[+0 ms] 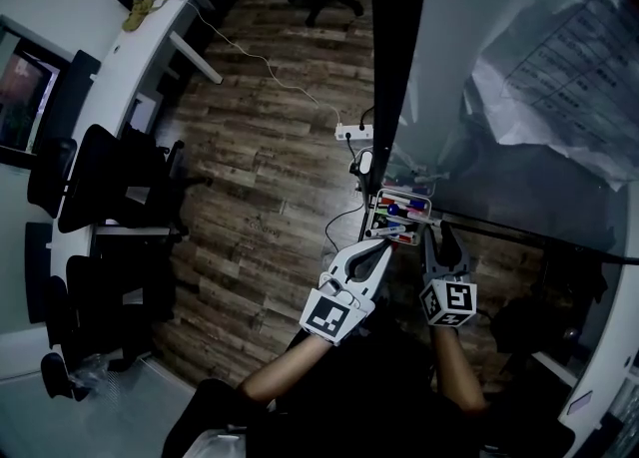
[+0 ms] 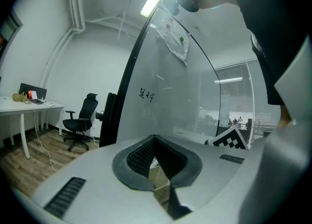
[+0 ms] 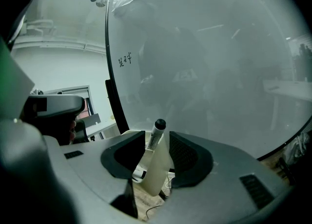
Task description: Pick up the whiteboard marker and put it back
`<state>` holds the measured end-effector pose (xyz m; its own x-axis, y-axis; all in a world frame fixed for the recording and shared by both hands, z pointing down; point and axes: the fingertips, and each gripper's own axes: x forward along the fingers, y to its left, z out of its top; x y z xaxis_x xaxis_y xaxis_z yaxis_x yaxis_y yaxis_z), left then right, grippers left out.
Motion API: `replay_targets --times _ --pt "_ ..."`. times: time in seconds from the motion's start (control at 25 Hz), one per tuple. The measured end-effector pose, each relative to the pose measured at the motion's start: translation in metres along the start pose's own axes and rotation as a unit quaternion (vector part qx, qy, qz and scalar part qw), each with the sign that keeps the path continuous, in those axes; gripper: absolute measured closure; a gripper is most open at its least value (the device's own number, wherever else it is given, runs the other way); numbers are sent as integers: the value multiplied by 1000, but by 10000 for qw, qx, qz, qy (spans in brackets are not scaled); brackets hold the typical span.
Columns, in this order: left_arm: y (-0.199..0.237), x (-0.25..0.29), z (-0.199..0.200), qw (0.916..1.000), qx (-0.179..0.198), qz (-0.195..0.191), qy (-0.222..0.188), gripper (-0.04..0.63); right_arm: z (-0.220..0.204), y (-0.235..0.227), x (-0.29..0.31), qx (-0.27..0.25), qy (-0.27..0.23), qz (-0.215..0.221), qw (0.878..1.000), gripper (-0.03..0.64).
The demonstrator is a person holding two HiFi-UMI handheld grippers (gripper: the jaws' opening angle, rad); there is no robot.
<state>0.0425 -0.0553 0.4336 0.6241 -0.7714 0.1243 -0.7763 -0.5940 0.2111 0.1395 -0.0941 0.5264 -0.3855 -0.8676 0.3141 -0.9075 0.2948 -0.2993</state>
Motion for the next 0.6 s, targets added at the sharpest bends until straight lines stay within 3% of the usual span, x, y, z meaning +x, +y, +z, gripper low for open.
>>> replay_targets --times 0.48,0.6 --pt "4 8 0 10000 -66 16 0 588 2 -2 9 -5 64 76 10000 477" --pt "5 9 1 10000 -75 12 -51 588 3 -1 10 -62 51 75 9999 505"
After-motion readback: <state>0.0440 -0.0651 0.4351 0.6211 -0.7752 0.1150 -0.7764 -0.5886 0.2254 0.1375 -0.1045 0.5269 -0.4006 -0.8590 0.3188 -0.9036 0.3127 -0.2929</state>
